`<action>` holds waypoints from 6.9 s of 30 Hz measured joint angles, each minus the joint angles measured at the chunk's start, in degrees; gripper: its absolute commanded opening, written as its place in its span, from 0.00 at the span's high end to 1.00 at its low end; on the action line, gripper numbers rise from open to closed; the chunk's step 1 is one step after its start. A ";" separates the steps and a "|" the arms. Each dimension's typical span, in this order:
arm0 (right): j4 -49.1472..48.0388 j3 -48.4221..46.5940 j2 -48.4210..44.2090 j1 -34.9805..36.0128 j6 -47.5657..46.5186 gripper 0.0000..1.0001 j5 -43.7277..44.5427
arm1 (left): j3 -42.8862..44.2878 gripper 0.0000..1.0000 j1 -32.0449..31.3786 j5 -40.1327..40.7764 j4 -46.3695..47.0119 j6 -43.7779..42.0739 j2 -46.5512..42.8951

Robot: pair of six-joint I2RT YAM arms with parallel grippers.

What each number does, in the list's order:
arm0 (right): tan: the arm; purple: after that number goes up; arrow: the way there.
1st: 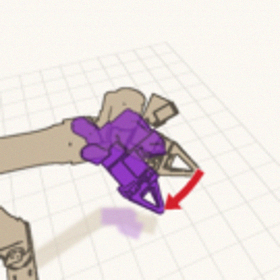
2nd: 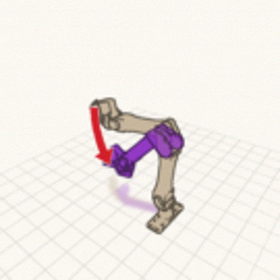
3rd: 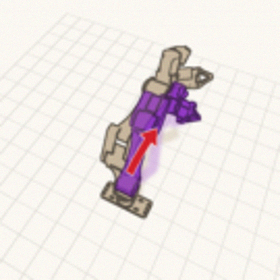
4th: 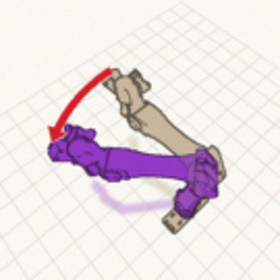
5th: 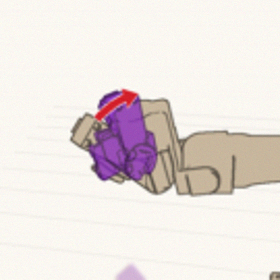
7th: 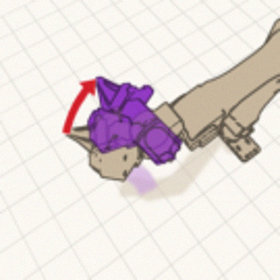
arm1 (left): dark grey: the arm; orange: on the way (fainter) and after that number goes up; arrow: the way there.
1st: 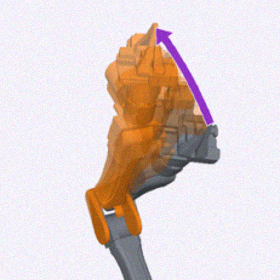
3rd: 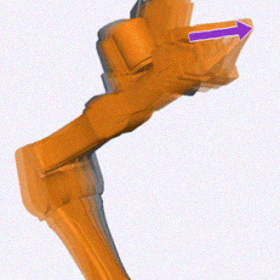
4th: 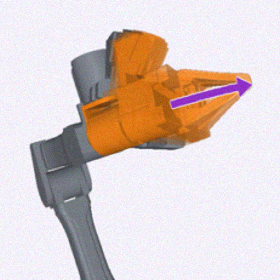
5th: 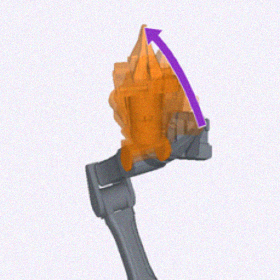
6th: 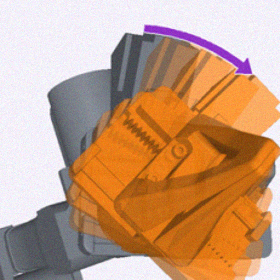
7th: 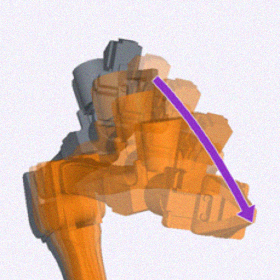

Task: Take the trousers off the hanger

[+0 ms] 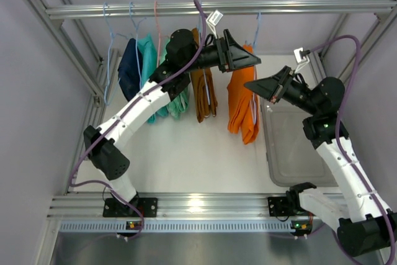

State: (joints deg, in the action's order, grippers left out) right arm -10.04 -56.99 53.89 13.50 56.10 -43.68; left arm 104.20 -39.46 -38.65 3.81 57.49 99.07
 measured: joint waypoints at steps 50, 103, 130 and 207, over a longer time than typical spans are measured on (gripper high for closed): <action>23.56 12.35 -23.61 2.10 -46.99 0.00 18.71 | 6.51 1.00 0.31 -0.79 -5.29 9.25 0.85; 10.91 2.62 -0.04 10.03 -49.16 1.00 32.41 | 3.80 1.00 -1.62 -0.72 -5.84 6.23 -1.53; 20.39 -17.70 -7.02 10.03 -47.04 1.00 29.40 | -12.96 1.00 -0.52 1.75 -4.02 -1.95 -6.67; 48.89 12.96 -50.77 -8.44 -80.24 1.00 63.49 | -15.89 1.00 7.23 6.58 -7.76 -6.62 -7.74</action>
State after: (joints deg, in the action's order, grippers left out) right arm 38.85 -44.03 3.11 5.06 -24.14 19.81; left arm 88.31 -32.23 -32.08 -3.95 50.87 91.33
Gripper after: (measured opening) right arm 0.075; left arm 0.048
